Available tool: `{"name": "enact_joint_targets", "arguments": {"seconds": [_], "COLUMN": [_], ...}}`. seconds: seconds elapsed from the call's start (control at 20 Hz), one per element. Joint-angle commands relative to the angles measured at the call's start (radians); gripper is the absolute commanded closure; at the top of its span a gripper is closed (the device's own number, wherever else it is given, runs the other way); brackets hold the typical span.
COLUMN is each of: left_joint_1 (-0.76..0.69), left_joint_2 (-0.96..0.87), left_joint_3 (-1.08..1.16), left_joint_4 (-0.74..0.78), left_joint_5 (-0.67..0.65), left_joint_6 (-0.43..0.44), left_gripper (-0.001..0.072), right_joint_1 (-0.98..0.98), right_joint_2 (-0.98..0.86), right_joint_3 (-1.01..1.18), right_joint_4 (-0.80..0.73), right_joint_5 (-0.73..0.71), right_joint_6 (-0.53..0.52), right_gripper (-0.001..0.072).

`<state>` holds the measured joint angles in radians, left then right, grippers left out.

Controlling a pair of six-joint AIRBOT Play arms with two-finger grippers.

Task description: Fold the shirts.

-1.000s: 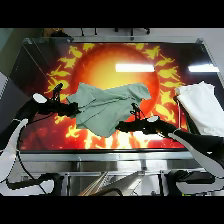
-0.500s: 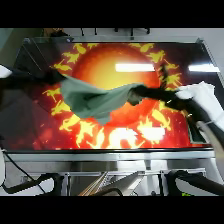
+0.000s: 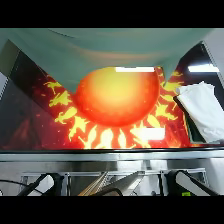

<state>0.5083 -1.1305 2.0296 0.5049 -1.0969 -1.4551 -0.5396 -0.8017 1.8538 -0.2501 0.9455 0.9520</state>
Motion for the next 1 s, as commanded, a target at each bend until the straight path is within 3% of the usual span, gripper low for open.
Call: {"name": "enact_joint_targets", "arguments": {"seconds": [0.0, 0.2, 0.35, 0.5, 0.7, 0.85, 0.95], "left_joint_1": [0.087, 0.076, -0.021, -0.173, -0.341, -0.375, -0.369], "left_joint_2": [0.111, 0.087, -0.003, -0.127, -0.328, -0.523, -0.634], "left_joint_3": [-0.12, -0.188, -0.249, -0.352, -0.521, -0.597, -0.579], "left_joint_4": [-0.011, -0.008, 0.001, 0.139, 0.464, 0.496, 0.496], "left_joint_5": [0.046, -0.042, -0.119, -0.133, -0.008, 0.126, 0.188], "left_joint_6": [0.04, 0.053, 0.119, 0.148, 0.148, 0.158, 0.158], "left_gripper": [0.0695, 0.0694, 0.0694, 0.0694, 0.0694, 0.0694, 0.0692], "right_joint_1": [-0.06, -0.057, 0.006, 0.196, 0.394, 0.426, 0.426], "right_joint_2": [-0.013, -0.099, -0.194, -0.27, -0.378, -0.504, -0.6], "right_joint_3": [0.082, 0.081, 0.028, -0.144, -0.489, -0.655, -0.659], "right_joint_4": [0.0, -0.001, -0.007, -0.181, -0.479, -0.495, -0.487], "right_joint_5": [0.034, 0.201, 0.345, 0.352, 0.131, -0.104, -0.187], "right_joint_6": [0.05, 0.101, 0.111, 0.095, 0.092, 0.092, 0.092], "right_gripper": [0.0699, 0.0698, 0.0698, 0.0698, 0.0698, 0.0698, 0.0697]}}
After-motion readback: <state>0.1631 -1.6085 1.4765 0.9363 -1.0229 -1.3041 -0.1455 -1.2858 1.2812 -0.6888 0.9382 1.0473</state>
